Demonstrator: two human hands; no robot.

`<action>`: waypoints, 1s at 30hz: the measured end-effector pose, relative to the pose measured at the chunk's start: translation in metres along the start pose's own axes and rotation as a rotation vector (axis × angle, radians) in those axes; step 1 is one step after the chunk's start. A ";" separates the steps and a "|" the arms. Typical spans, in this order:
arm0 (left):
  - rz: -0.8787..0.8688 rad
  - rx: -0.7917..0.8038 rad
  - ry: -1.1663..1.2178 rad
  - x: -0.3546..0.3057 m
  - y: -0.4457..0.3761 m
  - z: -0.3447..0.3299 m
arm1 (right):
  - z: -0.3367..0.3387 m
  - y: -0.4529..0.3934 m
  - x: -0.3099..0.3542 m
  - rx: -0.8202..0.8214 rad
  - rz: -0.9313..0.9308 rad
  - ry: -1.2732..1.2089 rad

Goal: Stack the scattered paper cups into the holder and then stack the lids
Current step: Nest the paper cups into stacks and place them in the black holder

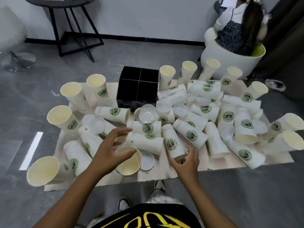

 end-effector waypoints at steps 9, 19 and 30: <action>-0.030 0.091 -0.126 -0.011 -0.032 -0.031 | -0.013 -0.031 -0.025 0.055 -0.050 -0.021; -0.013 0.036 -0.083 -0.015 -0.019 -0.012 | 0.070 0.002 0.038 -0.240 0.166 -0.170; -0.141 -0.022 -0.024 -0.029 0.036 0.043 | 0.125 0.089 0.211 0.064 0.846 -0.184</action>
Point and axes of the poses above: each hand's wrist, its own y-axis away from the middle knuckle, its own z-axis out of the back of the hand, x = y × z, the point moved 1 cm from there along -y, towards the middle knuckle
